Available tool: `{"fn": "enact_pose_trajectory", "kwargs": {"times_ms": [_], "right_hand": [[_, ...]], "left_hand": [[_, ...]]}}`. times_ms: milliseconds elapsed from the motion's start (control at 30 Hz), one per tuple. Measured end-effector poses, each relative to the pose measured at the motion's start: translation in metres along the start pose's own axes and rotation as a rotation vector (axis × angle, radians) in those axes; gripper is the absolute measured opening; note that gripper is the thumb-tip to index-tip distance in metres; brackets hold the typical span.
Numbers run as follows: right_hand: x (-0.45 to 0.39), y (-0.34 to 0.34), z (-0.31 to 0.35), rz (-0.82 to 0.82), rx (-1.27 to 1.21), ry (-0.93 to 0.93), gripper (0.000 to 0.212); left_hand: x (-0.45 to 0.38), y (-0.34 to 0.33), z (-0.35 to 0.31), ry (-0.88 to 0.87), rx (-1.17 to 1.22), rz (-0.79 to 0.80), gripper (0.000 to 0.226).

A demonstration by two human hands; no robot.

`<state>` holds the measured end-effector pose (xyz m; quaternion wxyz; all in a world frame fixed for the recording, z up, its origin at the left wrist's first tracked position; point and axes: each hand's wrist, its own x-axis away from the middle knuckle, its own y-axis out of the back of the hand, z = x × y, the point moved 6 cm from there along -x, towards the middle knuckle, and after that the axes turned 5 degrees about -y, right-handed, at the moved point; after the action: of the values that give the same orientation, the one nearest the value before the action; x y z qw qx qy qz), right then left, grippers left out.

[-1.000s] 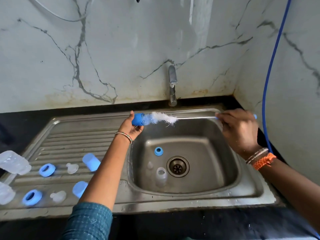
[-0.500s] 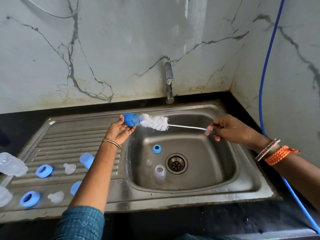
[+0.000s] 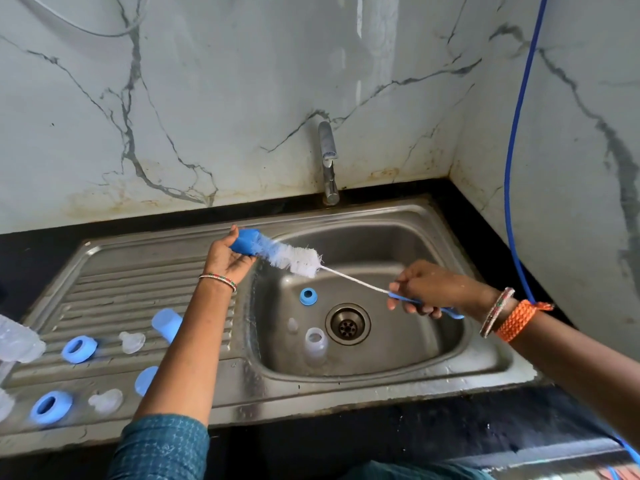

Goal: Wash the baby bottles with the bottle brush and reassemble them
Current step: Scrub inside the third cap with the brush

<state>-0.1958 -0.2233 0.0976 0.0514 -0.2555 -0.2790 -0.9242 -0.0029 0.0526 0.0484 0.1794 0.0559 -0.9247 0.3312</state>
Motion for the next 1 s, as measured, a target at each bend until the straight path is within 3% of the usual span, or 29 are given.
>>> {"fn": "enact_pose_trajectory", "kwargs": {"times_ms": [33, 167, 233, 300, 400, 467, 533, 633, 700, 767, 833, 900, 1000], "right_hand": [[-0.002, 0.0, -0.001, -0.034, 0.037, 0.031, 0.034], [0.015, 0.024, 0.018, -0.626, 0.433, 0.21, 0.008], [0.025, 0.03, 0.032, -0.792, 0.496, 0.308, 0.006], [0.019, 0.033, 0.035, -0.72, 0.492, 0.288, 0.002], [0.003, 0.02, 0.023, -0.174, 0.122, 0.106, 0.024], [0.004, 0.015, 0.02, -0.037, 0.06, 0.07, 0.03], [0.008, 0.019, 0.025, -0.184, 0.246, 0.124, 0.022], [0.026, 0.031, 0.04, -0.654, 0.585, 0.252, 0.007], [0.031, 0.031, 0.045, -0.807, 0.666, 0.343, 0.008], [0.02, 0.033, 0.039, -0.656, 0.492, 0.306, 0.009], [0.007, 0.021, 0.024, -0.212, 0.127, 0.135, 0.023], [0.008, 0.008, 0.016, 0.08, -0.015, 0.008, 0.036], [0.009, 0.004, 0.017, 0.104, 0.05, 0.03, 0.038]], "left_hand": [[0.0, 0.002, 0.0, 0.005, 0.019, 0.0, 0.012], [-0.002, 0.008, 0.004, 0.026, 0.017, -0.003, 0.018], [-0.001, 0.007, 0.004, 0.026, 0.02, 0.006, 0.017], [-0.002, 0.008, 0.003, 0.024, 0.036, 0.025, 0.018], [-0.001, 0.007, -0.001, 0.012, 0.061, 0.078, 0.024], [0.0, 0.005, -0.004, 0.003, 0.062, 0.1, 0.027], [-0.001, 0.007, -0.007, -0.001, 0.055, 0.099, 0.021], [-0.001, 0.009, -0.005, 0.01, 0.024, 0.073, 0.018], [0.002, 0.007, -0.003, 0.013, 0.037, 0.065, 0.014], [0.003, 0.006, -0.001, 0.014, 0.048, 0.083, 0.019], [0.003, 0.007, -0.001, 0.009, 0.068, 0.098, 0.019], [0.001, 0.008, -0.003, -0.002, 0.062, 0.108, 0.016], [0.0, 0.008, -0.005, -0.019, 0.057, 0.104, 0.017]]}}
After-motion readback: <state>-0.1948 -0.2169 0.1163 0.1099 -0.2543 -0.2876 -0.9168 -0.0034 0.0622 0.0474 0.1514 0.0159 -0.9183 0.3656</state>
